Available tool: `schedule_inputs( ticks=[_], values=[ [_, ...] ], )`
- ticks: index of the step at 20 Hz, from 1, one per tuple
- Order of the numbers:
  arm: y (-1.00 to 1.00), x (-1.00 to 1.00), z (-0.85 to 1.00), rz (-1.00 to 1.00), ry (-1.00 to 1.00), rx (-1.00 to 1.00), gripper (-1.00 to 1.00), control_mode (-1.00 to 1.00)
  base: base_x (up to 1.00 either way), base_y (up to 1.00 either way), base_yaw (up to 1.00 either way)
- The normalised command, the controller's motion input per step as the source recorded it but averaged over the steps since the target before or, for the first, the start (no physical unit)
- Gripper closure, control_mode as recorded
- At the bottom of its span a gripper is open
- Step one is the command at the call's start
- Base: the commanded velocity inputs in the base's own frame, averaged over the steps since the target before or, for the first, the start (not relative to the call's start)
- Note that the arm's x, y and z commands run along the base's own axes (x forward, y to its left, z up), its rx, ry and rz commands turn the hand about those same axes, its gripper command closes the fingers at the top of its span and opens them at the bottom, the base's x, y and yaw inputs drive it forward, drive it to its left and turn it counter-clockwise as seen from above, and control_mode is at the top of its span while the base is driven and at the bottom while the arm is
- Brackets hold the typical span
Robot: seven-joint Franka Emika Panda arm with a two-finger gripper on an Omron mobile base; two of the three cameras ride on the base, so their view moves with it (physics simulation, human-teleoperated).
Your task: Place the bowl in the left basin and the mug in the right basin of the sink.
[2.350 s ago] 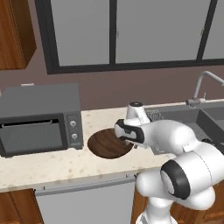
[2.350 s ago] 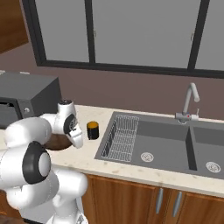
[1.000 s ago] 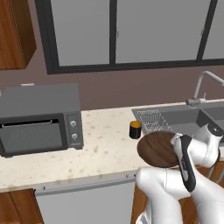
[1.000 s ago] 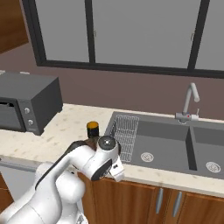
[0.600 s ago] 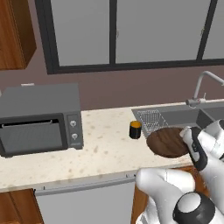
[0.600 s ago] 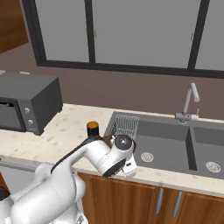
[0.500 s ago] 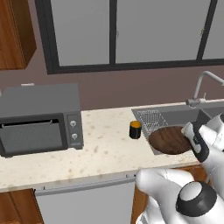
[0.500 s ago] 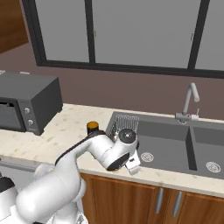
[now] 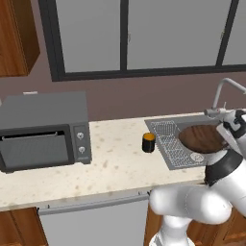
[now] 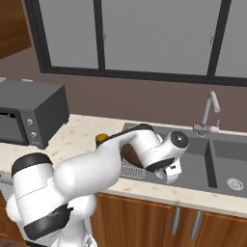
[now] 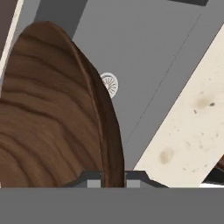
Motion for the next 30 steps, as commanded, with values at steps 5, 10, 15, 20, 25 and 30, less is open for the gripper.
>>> schedule_inputs(
  ticks=[5, 10, 15, 20, 25, 30],
  values=[
    [-0.36, 0.42, -0.01, -0.05, -0.01, 0.04, 1.00, -1.00, 0.00, 0.00, 0.00],
    [-0.35, 0.43, -0.02, 0.00, -0.01, 0.02, 1.00, -1.00, 0.00, 0.00, 0.00],
    [-0.34, 0.29, -0.14, 0.00, 0.00, 0.00, 1.00, -1.00, 0.00, 0.00, 0.00],
    [-0.50, 0.53, -0.23, 0.00, 0.00, 0.00, 1.00, -1.00, 0.00, 0.00, 0.00],
    [-0.61, 0.56, -0.22, 0.00, 0.01, 0.01, 1.00, -1.00, 0.00, 0.00, 0.00],
    [-0.82, 0.55, -0.02, 0.01, 0.08, 0.11, 1.00, -1.00, 0.00, 0.00, 0.00]
  ],
)
